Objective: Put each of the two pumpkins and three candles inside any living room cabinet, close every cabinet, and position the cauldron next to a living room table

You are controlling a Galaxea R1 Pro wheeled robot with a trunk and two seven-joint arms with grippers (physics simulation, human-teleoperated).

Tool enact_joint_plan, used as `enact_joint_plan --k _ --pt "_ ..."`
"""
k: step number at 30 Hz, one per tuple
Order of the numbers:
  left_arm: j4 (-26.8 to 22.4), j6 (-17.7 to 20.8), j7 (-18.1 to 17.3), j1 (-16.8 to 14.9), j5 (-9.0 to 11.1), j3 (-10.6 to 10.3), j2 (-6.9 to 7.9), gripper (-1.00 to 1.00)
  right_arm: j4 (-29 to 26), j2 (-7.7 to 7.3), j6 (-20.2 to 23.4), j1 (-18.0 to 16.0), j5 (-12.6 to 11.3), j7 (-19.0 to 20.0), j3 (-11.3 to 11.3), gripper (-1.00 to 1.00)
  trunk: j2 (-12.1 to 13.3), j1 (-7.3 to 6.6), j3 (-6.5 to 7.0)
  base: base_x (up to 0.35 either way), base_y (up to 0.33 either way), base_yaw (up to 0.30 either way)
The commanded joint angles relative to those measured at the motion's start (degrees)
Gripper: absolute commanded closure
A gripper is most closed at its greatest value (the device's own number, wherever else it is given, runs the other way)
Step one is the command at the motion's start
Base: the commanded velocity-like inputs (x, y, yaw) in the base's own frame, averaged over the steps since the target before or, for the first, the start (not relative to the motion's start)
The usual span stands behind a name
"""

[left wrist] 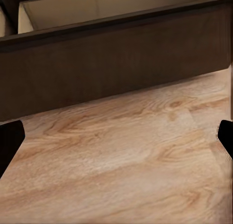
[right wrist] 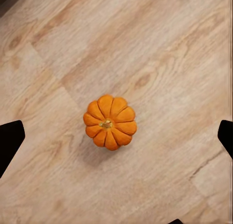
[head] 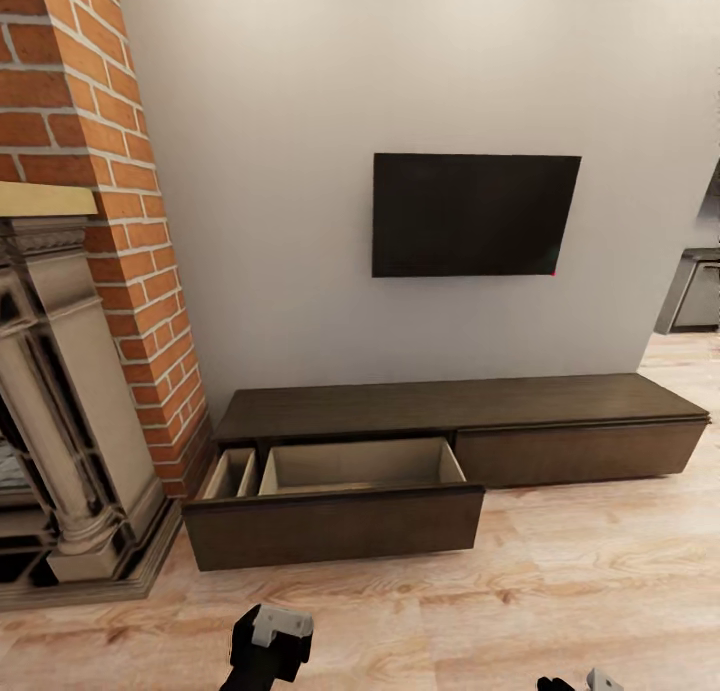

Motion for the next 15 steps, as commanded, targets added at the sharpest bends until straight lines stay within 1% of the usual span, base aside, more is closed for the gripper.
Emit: enact_joint_plan --k 1,4,7,11,15 --pt "-0.05 0.22 0.55 -0.07 0.42 -0.21 0.04 -1.00 -0.07 0.03 0.30 -0.02 -0.26 0.17 -0.32 -1.00 -0.03 0.00 -0.06 -0.004 -0.276 0.000" --pt "0.12 0.19 0.75 -0.07 0.57 -0.12 -0.03 -1.00 -0.08 0.04 0.31 -0.02 -0.26 0.17 -0.30 -1.00 -0.03 0.00 -0.06 -0.010 -0.163 0.000" --pt "0.14 0.18 0.87 -0.07 0.70 -0.05 -0.05 -1.00 -0.08 0.07 0.30 -0.02 -0.23 0.17 -0.29 -1.00 -0.03 0.00 -0.06 -0.114 -0.045 0.000" --pt "0.18 0.10 0.94 -0.07 0.80 -0.01 -0.07 -1.00 -0.10 0.11 0.30 -0.02 -0.21 0.17 -0.29 -1.00 -0.03 0.00 -0.06 -0.167 0.117 0.000" --pt "0.35 0.04 0.95 -0.07 0.84 0.00 -0.07 -1.00 -0.12 0.12 0.30 -0.02 -0.20 0.17 -0.28 -1.00 -0.03 0.00 -0.06 -0.075 0.155 0.000"
